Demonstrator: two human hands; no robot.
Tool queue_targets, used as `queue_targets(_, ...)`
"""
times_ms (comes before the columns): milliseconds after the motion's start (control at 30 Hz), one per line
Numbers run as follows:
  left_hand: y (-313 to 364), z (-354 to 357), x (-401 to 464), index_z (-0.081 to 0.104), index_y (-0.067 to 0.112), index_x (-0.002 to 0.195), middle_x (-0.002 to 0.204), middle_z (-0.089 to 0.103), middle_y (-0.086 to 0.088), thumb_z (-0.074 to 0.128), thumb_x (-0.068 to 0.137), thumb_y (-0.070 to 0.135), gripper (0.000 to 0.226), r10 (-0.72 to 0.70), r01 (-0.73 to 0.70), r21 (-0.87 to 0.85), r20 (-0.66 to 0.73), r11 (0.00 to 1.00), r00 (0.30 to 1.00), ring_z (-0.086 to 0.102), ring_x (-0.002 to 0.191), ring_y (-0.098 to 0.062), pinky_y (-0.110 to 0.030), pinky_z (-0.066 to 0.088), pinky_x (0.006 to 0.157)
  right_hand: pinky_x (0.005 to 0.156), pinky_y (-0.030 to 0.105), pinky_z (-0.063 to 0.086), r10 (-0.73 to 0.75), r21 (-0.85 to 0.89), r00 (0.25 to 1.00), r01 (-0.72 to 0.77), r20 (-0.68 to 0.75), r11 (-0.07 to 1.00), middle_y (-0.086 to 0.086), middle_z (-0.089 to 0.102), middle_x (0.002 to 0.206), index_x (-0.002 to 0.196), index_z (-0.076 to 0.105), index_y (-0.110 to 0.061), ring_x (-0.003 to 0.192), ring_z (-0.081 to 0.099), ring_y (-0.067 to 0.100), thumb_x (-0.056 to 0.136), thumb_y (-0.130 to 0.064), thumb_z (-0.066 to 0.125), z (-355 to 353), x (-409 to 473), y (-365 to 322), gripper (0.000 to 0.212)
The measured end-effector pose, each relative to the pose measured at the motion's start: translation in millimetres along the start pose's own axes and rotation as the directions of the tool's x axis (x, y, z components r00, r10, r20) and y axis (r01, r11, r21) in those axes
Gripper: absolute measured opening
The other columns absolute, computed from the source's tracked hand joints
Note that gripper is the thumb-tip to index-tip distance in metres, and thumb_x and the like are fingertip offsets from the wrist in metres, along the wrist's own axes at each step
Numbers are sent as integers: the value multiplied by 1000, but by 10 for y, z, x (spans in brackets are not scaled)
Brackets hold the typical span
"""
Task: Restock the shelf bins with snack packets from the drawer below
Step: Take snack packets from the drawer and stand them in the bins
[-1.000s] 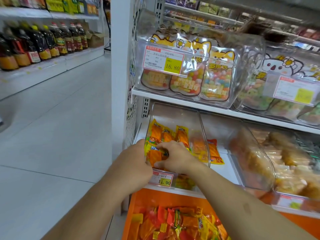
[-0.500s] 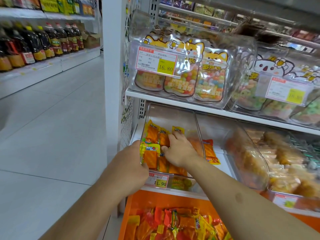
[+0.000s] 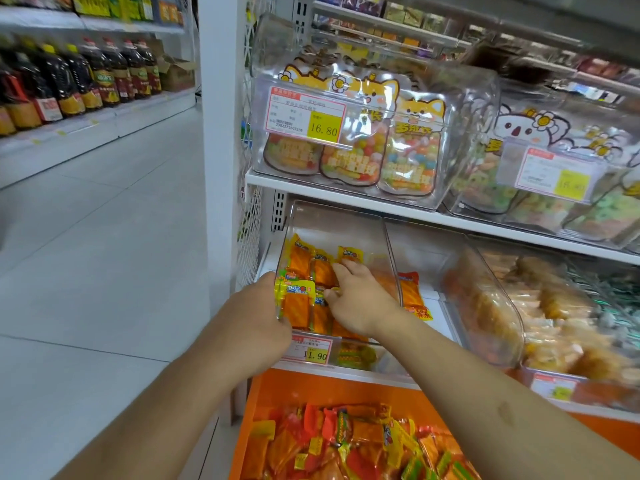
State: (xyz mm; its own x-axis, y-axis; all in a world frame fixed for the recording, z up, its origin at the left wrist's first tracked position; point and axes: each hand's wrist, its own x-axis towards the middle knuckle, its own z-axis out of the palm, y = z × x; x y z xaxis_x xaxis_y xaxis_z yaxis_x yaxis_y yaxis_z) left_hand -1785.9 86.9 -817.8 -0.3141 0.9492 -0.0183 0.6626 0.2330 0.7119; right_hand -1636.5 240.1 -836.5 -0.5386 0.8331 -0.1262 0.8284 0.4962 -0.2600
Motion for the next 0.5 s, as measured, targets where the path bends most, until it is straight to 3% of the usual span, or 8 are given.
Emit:
queue_targets(100, 63, -12, -61, 44, 32, 139, 119, 60, 12, 60, 101, 25, 41, -12, 13, 17, -37, 1000, 999, 53, 79, 0, -15, 44, 60, 128, 32, 10, -134, 42, 987, 138, -84, 990, -1, 18, 172, 164, 25, -20, 159, 11, 18, 107, -41, 48, -102, -417, -18, 65)
queue_targets(167, 126, -34, -142, 45, 30, 142, 128, 56, 13, 62, 100, 26, 46, 8, -4, 42, -87, 999, 996, 54, 96, -2, -18, 47, 71, 124, 25, 14, -221, 34, 963, 228, -156, 973, 0, 30, 168, 160, 35, -18, 156, 21, 16, 107, -38, 51, -133, -742, 29, 59)
queue_targets(267, 223, 16, -307, 41, 32, 150, 145, 52, 3, 65, 95, 32, 60, 86, -70, 114, -137, 991, 987, 58, 123, -18, -39, 54, 98, 112, 19, 30, -261, 92, 943, 284, -208, 954, 2, 52, 147, 145, 52, -15, 138, 43, 15, 105, -31, 57, -125, -1241, 236, 44)
queue_targets(333, 317, 96, -448, 42, 32, 150, 146, 50, 2, 66, 94, 35, 61, 113, -99, 115, -120, 988, 986, 58, 125, -21, -43, 53, 101, 98, 15, 33, -230, 146, 950, 263, -212, 954, 0, 58, 131, 135, 58, -14, 123, 51, 13, 104, -27, 59, -53, -1540, 470, 34)
queue_targets(500, 481, 559, -736, 56, 29, 137, 129, 61, 10, 69, 94, 37, 47, 153, -160, 64, 94, 985, 984, 62, 114, -11, -34, 53, 96, 94, 27, 44, 23, 158, 997, -12, -70, 987, 0, 63, 123, 127, 62, -16, 114, 59, 17, 102, -29, 61, 395, -2076, 1300, 28)
